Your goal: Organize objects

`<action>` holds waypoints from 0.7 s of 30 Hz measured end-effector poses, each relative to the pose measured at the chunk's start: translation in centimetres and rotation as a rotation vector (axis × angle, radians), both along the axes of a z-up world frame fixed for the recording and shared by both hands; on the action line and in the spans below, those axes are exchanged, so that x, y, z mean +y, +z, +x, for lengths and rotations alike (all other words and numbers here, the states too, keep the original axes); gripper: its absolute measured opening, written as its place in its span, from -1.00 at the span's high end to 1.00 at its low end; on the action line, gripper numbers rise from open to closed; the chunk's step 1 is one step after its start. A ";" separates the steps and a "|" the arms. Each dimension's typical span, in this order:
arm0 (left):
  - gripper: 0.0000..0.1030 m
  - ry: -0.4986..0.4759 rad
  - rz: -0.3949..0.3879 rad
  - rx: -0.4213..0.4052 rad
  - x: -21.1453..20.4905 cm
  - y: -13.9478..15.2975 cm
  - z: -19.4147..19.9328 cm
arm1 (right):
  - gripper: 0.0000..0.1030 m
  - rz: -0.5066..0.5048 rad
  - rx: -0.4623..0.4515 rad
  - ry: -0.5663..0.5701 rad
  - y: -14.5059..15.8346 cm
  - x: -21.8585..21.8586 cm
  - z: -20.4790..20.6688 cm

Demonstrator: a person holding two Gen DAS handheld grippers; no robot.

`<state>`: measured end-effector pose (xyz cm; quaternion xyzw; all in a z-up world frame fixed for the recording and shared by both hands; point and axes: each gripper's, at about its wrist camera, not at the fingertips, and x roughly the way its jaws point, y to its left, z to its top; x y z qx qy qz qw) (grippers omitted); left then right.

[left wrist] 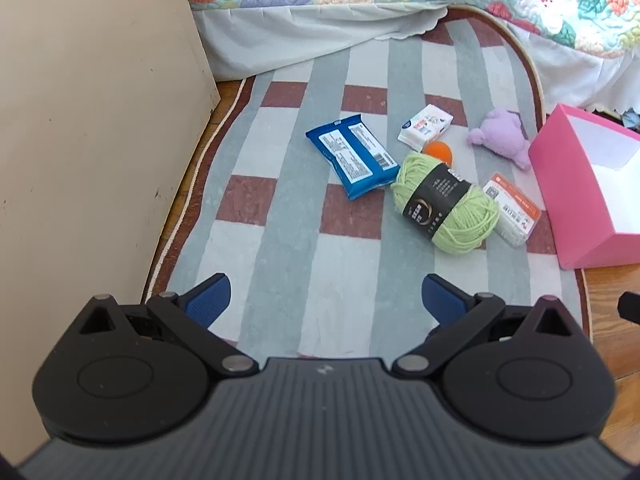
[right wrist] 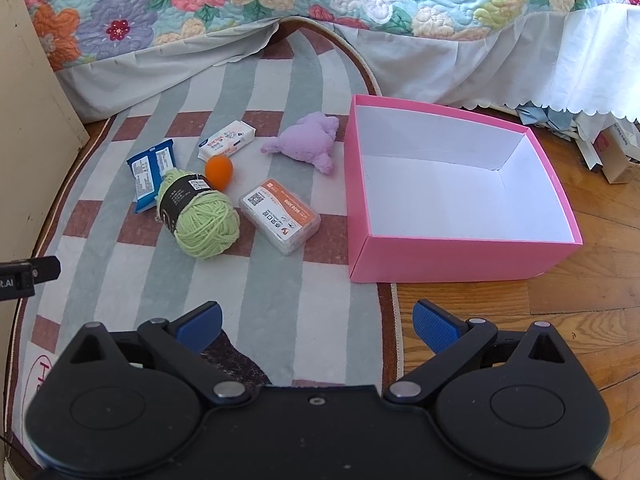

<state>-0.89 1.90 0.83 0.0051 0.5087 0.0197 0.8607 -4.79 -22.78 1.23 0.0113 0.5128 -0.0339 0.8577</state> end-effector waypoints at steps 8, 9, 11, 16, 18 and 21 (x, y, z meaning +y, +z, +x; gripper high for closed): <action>-1.00 -0.012 -0.045 0.023 0.0 -0.2 0.0 | -0.99 0.000 0.000 0.000 -0.1 0.0 0.0; -1.00 -0.013 -0.049 0.022 0.0 -0.2 0.0 | -0.99 -0.001 0.000 -0.001 -0.1 -0.1 0.0; -1.00 -0.014 -0.055 0.021 0.0 -0.1 0.0 | -0.99 0.000 0.002 -0.004 -0.1 -0.2 -0.1; -1.00 -0.015 -0.065 0.021 0.1 0.0 0.0 | -0.99 0.000 0.002 -0.004 -0.1 -0.3 0.0; -1.00 -0.017 -0.069 0.021 0.2 0.1 0.0 | -0.99 0.001 0.002 -0.005 -0.1 -0.3 0.0; -1.00 -0.022 -0.072 0.019 0.1 0.2 -0.1 | -0.99 0.000 0.003 -0.005 -0.1 -0.2 -0.1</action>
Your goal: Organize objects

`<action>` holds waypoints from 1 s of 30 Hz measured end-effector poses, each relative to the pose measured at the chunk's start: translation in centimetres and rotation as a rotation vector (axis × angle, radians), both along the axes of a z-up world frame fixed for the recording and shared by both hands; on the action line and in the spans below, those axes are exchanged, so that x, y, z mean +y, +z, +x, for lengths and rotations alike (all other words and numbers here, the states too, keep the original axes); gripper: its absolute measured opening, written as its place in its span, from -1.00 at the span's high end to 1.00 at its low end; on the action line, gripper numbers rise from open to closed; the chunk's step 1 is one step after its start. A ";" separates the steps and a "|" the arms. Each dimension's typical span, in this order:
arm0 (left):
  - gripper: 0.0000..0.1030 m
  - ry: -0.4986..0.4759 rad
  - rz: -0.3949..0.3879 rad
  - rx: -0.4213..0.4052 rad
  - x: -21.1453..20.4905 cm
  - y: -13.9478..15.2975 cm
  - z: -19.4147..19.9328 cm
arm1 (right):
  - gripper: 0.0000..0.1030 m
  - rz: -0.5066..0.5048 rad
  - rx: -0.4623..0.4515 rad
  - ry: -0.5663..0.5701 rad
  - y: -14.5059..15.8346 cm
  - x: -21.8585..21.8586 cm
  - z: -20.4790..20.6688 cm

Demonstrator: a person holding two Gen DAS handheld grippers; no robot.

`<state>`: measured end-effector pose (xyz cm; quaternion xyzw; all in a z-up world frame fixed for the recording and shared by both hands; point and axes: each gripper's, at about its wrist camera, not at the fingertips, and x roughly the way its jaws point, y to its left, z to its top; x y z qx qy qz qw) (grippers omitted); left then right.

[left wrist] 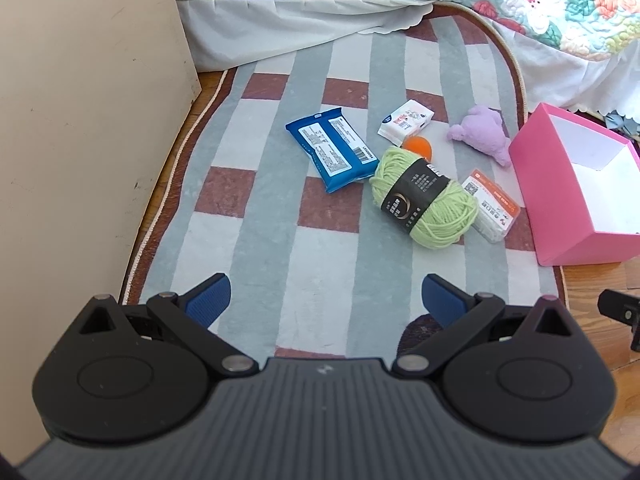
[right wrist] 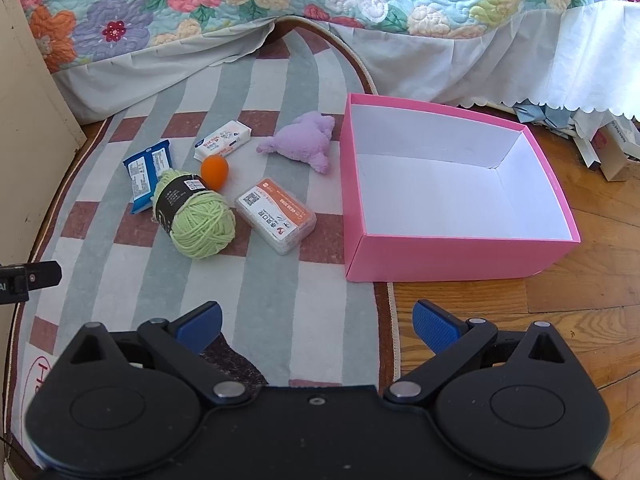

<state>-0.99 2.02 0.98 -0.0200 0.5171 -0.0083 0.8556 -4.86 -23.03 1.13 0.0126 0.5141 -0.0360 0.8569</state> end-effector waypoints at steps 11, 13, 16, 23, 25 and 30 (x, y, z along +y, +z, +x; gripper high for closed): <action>-1.00 -0.006 0.010 0.021 -0.4 -0.8 0.3 | -0.99 0.016 0.004 0.001 0.1 -0.3 0.0; -0.99 -0.002 0.007 0.022 -0.3 -0.8 0.3 | -0.99 0.023 0.005 0.003 0.2 -0.3 -0.1; -0.98 -0.001 0.009 0.021 -0.3 -0.7 0.4 | -0.99 0.042 0.011 0.014 0.3 -0.5 0.0; -0.97 -0.002 -0.002 0.016 -0.2 -0.2 0.2 | -0.99 0.034 0.008 0.016 1.0 -1.1 0.0; -0.97 0.001 -0.002 0.013 -0.2 -0.1 0.2 | -0.99 0.021 0.004 0.020 1.3 -1.2 0.0; -0.97 0.003 0.001 0.005 -0.3 0.3 0.1 | -0.99 0.000 -0.004 0.031 1.7 -1.3 -0.2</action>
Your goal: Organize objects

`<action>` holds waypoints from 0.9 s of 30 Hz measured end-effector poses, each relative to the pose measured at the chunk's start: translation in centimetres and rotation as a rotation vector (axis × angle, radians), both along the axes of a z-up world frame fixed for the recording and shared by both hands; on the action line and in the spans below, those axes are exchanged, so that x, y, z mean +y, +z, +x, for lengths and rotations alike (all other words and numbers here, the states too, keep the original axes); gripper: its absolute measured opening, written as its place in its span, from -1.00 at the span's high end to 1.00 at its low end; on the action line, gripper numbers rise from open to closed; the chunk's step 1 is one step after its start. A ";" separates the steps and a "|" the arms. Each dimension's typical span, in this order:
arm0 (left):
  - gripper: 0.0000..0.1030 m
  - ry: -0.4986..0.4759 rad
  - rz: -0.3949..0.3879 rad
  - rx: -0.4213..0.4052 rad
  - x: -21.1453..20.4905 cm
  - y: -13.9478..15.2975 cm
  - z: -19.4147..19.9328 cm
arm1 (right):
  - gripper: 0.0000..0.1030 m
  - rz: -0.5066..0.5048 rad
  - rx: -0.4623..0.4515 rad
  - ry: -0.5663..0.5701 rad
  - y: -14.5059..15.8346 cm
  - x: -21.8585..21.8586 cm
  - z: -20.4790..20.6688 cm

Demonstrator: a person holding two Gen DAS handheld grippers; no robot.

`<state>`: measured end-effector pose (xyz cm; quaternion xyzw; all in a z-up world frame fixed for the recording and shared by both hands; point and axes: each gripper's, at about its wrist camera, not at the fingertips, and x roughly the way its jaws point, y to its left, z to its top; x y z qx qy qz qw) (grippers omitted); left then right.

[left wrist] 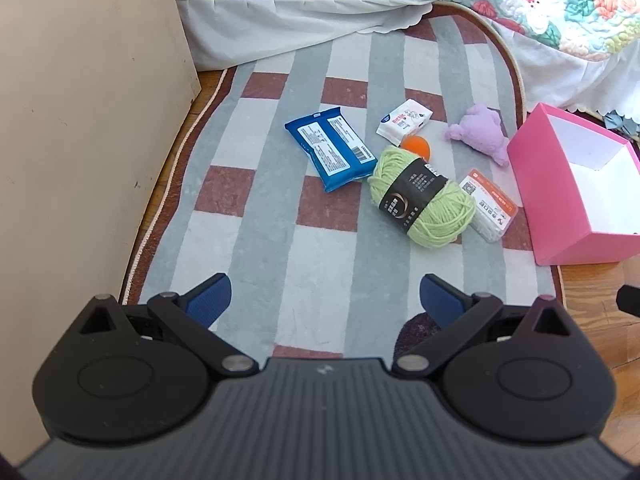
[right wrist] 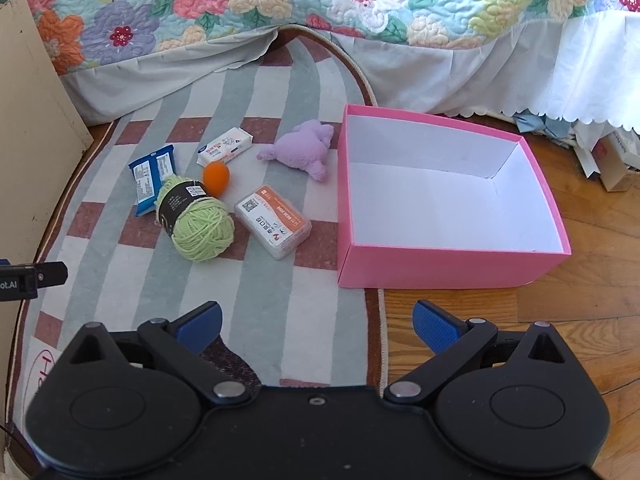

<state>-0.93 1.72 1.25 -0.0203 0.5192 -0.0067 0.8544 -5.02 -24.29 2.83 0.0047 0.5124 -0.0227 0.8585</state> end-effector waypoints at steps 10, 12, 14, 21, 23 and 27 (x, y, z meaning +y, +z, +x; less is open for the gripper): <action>-0.99 0.001 0.011 -0.019 -0.3 0.4 -0.1 | -0.99 0.007 -0.003 0.018 0.2 0.4 -0.3; -0.99 0.008 0.044 -0.024 -0.3 0.4 0.0 | -0.99 0.002 -0.011 0.046 0.5 0.7 -0.4; -0.99 -0.002 0.093 -0.026 -0.4 0.5 0.1 | -0.99 -0.016 -0.028 0.079 0.8 1.2 -0.5; -1.00 -0.003 0.141 -0.105 -0.7 1.9 0.8 | -0.99 -0.075 -0.229 0.274 2.0 3.0 -0.4; -1.00 -0.019 0.137 -0.107 -1.0 2.0 1.7 | -0.99 -0.135 -0.255 0.358 1.9 3.9 0.4; -1.00 0.020 -0.041 -0.030 -0.3 1.0 4.8 | -0.99 -0.121 -0.244 0.441 1.3 4.7 2.7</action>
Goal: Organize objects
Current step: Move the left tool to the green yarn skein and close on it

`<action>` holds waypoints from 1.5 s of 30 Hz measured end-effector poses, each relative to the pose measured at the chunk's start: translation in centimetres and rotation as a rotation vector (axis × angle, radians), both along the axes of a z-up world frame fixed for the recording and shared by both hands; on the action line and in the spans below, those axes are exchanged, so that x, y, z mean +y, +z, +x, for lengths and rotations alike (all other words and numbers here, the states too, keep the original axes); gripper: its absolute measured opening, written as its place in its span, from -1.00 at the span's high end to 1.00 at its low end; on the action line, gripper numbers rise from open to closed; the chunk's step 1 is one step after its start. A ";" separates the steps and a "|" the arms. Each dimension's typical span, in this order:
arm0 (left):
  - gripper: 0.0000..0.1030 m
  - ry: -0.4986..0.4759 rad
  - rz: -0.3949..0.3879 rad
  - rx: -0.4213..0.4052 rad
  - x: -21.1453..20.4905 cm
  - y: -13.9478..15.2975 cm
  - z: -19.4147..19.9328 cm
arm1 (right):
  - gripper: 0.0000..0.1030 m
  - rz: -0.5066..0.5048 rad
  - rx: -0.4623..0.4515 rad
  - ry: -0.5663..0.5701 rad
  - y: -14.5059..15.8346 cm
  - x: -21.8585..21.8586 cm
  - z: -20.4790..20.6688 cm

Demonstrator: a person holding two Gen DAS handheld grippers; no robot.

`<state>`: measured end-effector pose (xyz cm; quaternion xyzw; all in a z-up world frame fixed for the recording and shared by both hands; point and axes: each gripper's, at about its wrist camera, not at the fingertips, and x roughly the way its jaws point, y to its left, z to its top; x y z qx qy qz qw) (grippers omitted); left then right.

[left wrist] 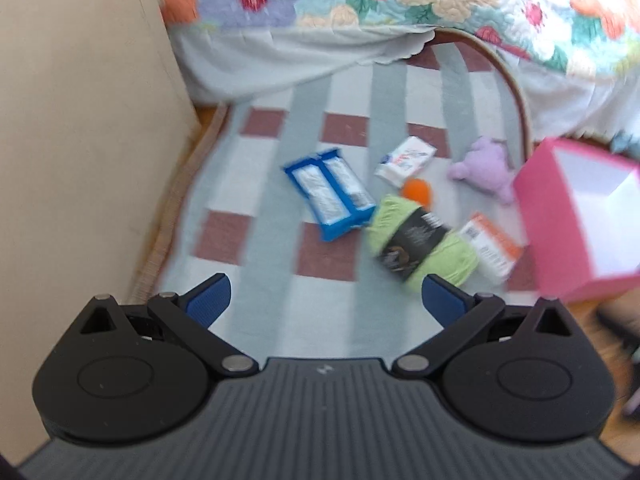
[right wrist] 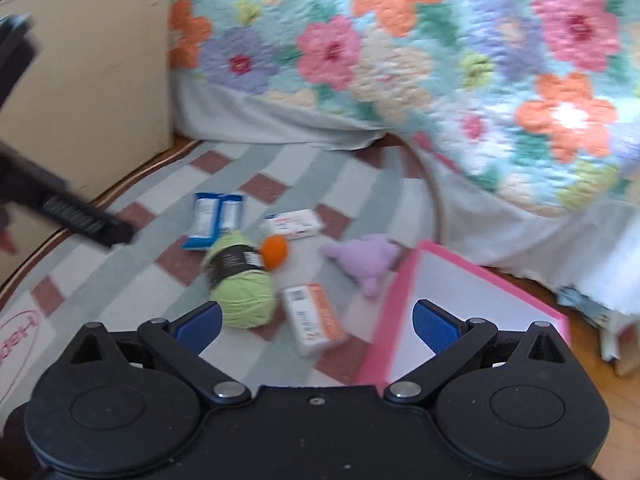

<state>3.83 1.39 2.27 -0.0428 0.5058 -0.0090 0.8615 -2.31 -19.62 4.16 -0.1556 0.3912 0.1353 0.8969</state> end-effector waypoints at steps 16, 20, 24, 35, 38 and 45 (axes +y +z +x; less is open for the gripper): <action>-0.91 -0.018 -0.147 0.154 -2.3 -6.0 9.0 | -0.85 0.171 0.250 0.245 -10.1 2.2 9.0; -0.69 -0.012 -0.174 0.174 -2.4 -7.9 9.5 | -0.86 0.181 0.207 0.292 -10.6 2.7 9.2; -0.47 0.013 -0.198 0.176 -1.8 -9.5 9.3 | -0.86 0.165 0.188 0.339 -11.4 3.3 9.8; -0.33 0.040 -0.422 0.183 -1.7 -12.5 9.2 | -0.69 0.168 0.276 0.292 -14.9 3.4 11.9; -0.32 0.056 -0.438 0.180 -1.8 -13.2 9.2 | -0.53 0.185 0.304 0.275 -15.5 3.4 12.0; -0.32 0.083 -0.480 0.185 -1.8 -14.3 9.1 | -0.39 0.169 0.309 0.242 -16.2 3.6 11.9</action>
